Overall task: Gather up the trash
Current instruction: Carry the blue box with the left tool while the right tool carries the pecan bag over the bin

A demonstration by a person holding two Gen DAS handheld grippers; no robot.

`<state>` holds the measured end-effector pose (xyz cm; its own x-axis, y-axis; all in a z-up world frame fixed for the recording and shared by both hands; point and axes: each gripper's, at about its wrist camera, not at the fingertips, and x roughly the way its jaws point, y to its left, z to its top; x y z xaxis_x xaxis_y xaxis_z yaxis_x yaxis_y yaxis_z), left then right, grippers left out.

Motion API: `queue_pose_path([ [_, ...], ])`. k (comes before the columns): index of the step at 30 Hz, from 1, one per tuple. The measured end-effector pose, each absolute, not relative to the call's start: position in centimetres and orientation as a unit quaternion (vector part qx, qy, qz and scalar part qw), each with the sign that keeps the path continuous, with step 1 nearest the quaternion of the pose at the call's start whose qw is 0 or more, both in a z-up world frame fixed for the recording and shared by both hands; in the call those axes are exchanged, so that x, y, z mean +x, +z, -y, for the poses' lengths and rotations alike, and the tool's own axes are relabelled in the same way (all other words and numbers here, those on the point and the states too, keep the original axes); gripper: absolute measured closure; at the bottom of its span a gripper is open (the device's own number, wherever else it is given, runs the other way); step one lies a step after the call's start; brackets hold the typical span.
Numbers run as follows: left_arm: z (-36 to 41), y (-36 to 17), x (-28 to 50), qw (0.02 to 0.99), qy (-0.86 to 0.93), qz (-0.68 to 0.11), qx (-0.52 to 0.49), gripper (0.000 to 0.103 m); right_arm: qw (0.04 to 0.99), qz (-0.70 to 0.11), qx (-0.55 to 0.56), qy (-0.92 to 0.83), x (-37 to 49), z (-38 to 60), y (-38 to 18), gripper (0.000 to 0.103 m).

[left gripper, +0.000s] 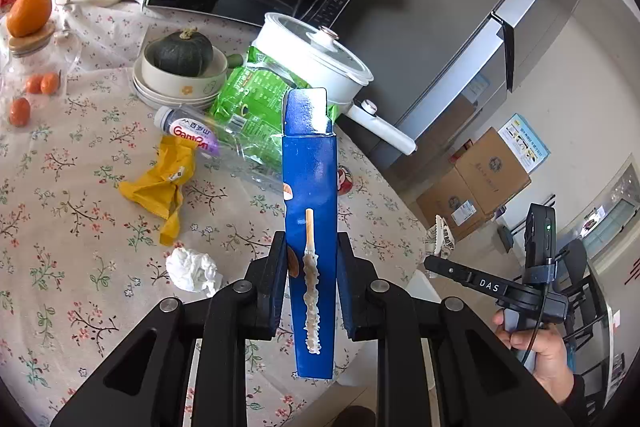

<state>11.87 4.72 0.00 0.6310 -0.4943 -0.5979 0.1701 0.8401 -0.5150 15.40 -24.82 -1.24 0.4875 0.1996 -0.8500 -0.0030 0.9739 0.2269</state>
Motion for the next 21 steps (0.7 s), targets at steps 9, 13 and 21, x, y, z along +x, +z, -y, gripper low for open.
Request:
queue_pose_path([
  [9,-0.5,-1.0,12.6,0.858,-0.227,-0.403,-0.222,0.079,0.858,-0.501,0.107,0.040,13.8,28.0,-0.1,0.089],
  [13,4.5,-1.1,12.5,0.851,-0.265,-0.407,-0.199,0.079,0.857,-0.503,0.108,0.023,12.2,30.6,-0.1,0.089],
  [21,15.4,-3.6,11.2,0.833,-0.330,-0.419,-0.145,0.079,0.840,-0.524,0.136,-0.032,7.9,37.8,-2.0,0.089],
])
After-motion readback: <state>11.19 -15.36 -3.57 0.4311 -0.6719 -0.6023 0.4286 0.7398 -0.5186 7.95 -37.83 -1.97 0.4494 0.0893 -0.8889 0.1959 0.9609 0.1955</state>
